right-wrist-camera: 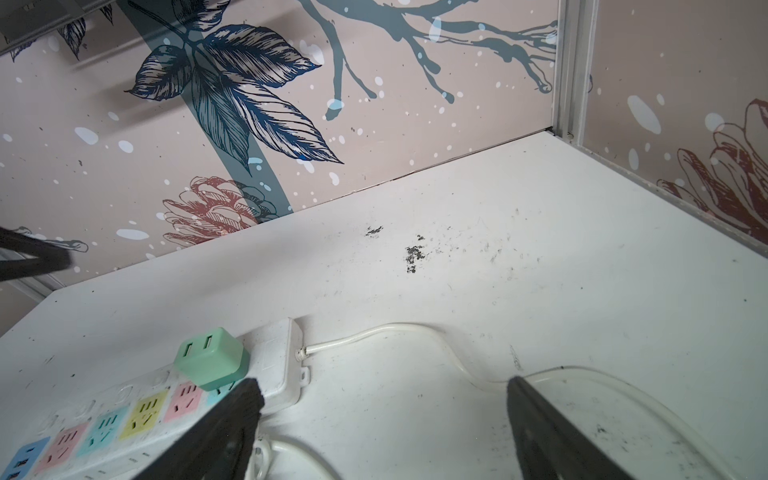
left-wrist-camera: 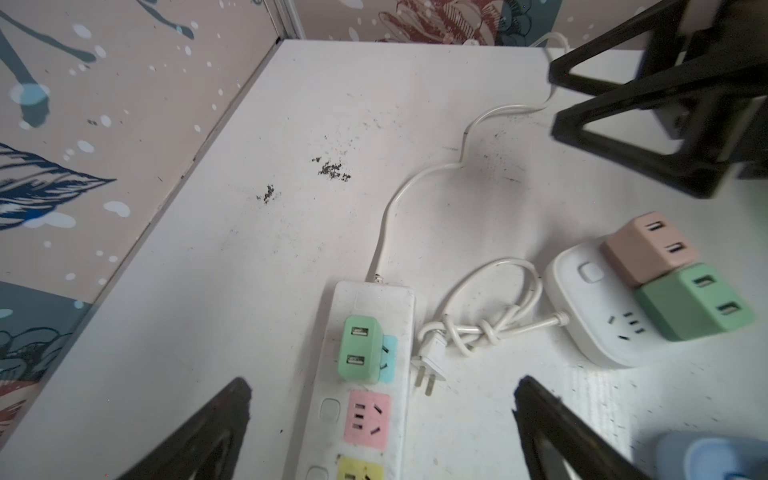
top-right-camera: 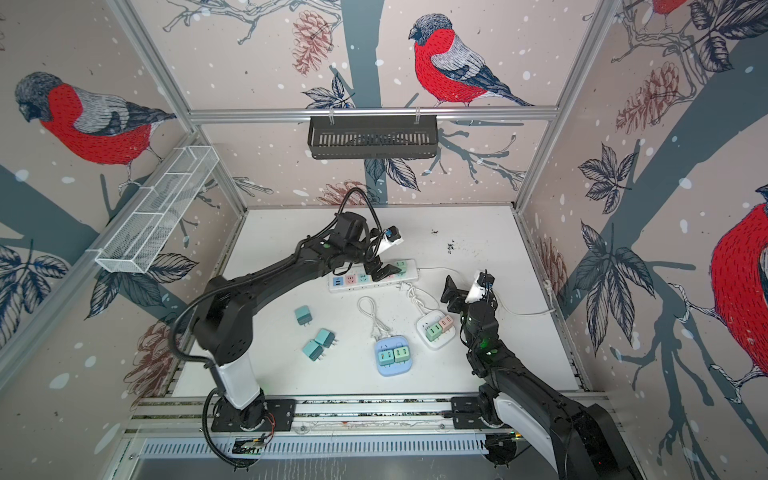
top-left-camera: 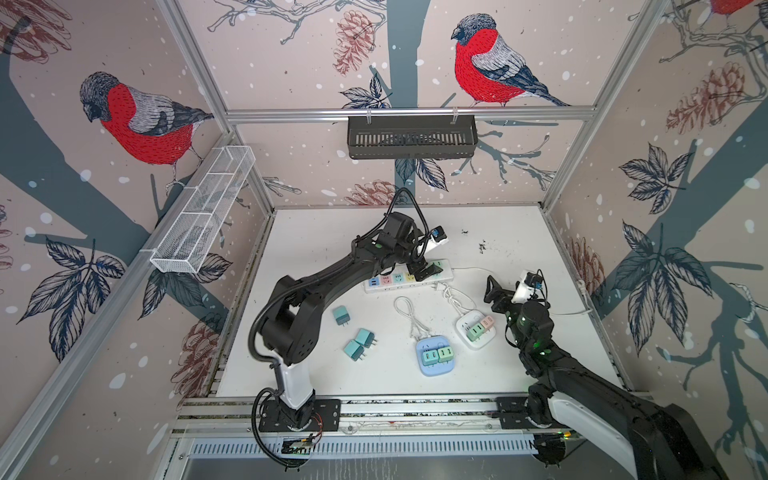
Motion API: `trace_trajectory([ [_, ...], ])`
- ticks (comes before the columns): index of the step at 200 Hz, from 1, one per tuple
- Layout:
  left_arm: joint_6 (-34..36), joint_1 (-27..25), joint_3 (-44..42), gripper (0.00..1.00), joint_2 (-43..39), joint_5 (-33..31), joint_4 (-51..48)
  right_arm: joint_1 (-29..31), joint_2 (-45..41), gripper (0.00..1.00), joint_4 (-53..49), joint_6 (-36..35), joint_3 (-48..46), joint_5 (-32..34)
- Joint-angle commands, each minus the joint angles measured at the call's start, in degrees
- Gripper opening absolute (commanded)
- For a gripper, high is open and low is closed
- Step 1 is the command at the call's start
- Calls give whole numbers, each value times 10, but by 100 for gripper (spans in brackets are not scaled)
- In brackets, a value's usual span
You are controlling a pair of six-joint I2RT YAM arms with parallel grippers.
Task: Insert the plug
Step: 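Open the left gripper and raise it off the plugged-in adapter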
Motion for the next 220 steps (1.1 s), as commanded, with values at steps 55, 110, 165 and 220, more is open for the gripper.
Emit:
trace_trajectory([
  [55, -234, -9, -474, 99, -418, -209, 393, -1, 0, 92, 9, 10, 5, -3],
  [110, -418, 42, -682, 99, -649, -433, 426, 4, 9, 92, 4, 10, 10, -6],
  [165, -557, 84, -672, 98, -626, -580, 311, 20, 37, 90, 0, -2, 26, 1],
  [220, -639, 84, -618, 98, -551, -676, 208, 70, 20, 88, -62, -28, 57, 5],
])
